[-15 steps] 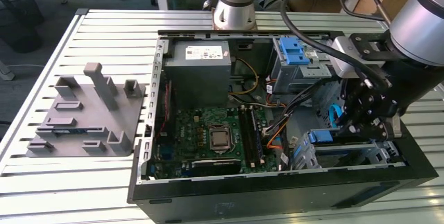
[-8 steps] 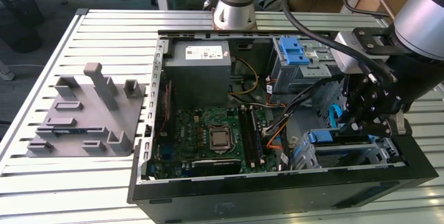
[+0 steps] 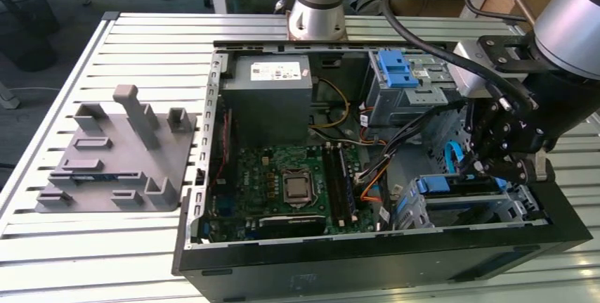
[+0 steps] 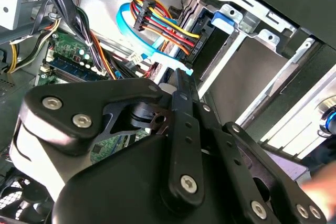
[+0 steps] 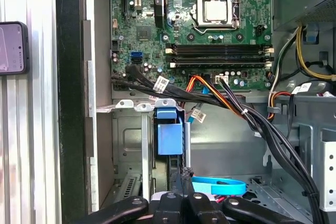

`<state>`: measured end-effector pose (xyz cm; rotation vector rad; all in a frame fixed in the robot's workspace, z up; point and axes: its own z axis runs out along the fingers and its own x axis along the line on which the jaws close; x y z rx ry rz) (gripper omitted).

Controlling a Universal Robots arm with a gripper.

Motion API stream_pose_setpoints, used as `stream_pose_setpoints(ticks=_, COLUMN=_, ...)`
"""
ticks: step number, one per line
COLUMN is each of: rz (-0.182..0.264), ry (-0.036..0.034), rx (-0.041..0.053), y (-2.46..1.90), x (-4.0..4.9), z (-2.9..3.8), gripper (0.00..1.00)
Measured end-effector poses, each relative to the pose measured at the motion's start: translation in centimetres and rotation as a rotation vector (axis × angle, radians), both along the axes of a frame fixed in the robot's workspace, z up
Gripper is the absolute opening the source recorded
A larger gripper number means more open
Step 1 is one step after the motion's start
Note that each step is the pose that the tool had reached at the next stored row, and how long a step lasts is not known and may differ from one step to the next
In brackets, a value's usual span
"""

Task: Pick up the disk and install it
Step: 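Insert the second disk wire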

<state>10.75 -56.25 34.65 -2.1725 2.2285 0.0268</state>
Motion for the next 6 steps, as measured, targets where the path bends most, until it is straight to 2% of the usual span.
stream_pose_setpoints(ticks=6, rz=0.0, ry=0.0, rx=0.0035, y=0.0, x=0.0, z=0.0, gripper=0.11)
